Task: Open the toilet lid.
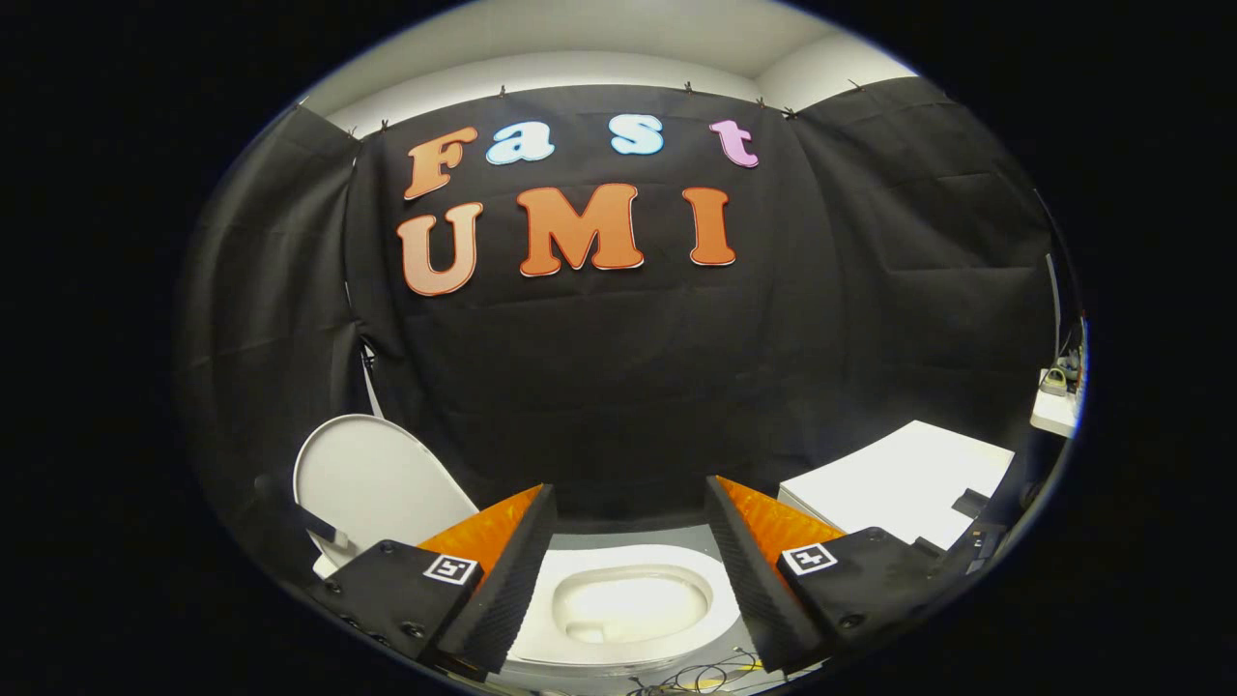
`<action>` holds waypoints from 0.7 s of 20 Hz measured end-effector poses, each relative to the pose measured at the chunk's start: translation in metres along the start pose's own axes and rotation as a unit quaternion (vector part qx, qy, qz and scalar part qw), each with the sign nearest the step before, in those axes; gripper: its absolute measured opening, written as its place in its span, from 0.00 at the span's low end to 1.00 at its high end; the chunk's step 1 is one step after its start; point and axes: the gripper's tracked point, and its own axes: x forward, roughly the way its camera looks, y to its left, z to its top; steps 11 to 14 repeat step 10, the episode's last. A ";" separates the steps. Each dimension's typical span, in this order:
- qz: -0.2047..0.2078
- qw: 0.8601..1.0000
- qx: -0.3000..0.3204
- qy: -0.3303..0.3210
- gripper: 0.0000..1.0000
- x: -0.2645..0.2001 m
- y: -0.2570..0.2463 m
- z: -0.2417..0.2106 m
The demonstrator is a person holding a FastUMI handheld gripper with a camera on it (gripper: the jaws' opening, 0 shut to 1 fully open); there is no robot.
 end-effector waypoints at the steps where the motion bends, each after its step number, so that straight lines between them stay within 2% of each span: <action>1: -0.001 1.000 -0.001 0.000 0.99 -0.001 0.000 0.000; 14: 0.001 1.000 -0.007 -0.002 0.98 -0.002 0.003 0.002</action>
